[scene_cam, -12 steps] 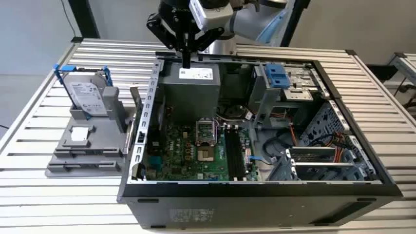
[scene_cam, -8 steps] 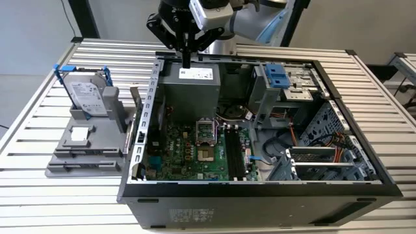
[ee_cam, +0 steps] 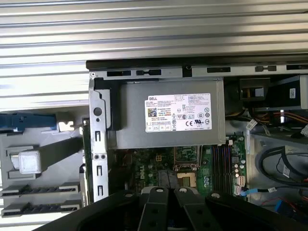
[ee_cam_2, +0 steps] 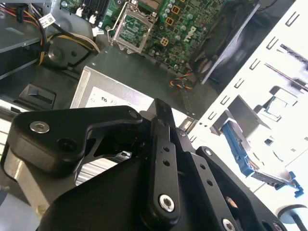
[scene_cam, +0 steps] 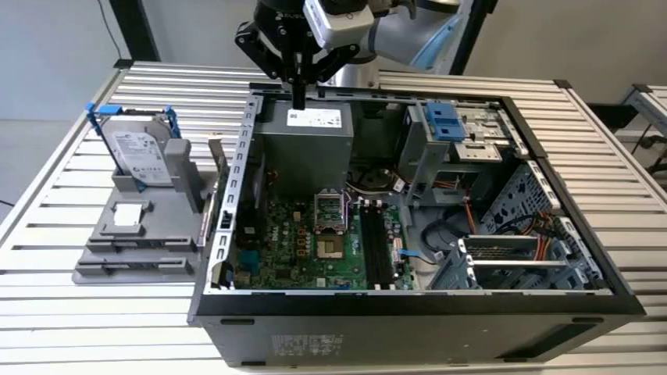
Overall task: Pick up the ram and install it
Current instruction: 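Reach for the ram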
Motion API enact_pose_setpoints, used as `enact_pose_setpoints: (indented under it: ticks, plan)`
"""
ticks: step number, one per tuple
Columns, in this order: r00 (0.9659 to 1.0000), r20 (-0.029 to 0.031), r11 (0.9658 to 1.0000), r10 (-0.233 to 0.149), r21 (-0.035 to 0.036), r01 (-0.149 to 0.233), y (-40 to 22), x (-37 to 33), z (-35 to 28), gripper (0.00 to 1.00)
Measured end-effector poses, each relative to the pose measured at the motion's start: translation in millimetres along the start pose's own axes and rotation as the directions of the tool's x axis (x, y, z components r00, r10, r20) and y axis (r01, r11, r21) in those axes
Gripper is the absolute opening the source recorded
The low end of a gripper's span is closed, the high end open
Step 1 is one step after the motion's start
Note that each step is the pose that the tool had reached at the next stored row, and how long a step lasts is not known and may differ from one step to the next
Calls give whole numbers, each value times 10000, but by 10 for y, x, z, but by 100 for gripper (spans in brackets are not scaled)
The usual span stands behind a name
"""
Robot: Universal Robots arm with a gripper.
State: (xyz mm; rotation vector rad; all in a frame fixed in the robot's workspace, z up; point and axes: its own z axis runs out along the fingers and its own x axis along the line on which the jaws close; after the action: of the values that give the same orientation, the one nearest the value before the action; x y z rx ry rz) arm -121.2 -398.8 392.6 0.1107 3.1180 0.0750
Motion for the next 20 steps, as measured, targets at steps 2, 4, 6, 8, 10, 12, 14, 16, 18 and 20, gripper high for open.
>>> enact_pose_setpoints:
  ticks: [2, 4, 6, 8, 10, 12, 14, 16, 18, 20]
  plan:
    - [10000, 1, 10000, 0, 1, 0, -1, 6, -1, 0]
    - [10000, 5, 10000, -2, 1, 2, -4, 44, -2, 0]
    - [10000, 8, 10000, 0, -3, 0, -8, 83, -1, 0]
    - [10000, 6, 10000, 0, -2, 0, -13, 123, -3, 0]
    - [10000, 6, 10000, 0, -2, 0, -19, 175, -4, 0]
    - [10000, 6, 10000, -1, -2, 1, -25, 242, -6, 0]
    - [10000, 5, 10000, 0, -3, 0, -31, 307, -8, 0]
    - [10000, 6, 10000, 0, -3, 0, -35, 363, -11, 0]
    - [10000, 6, 10000, -1, -4, 1, -39, 419, -14, 0]
    - [10000, 6, 10000, 0, -4, 0, -43, 471, -17, 0]
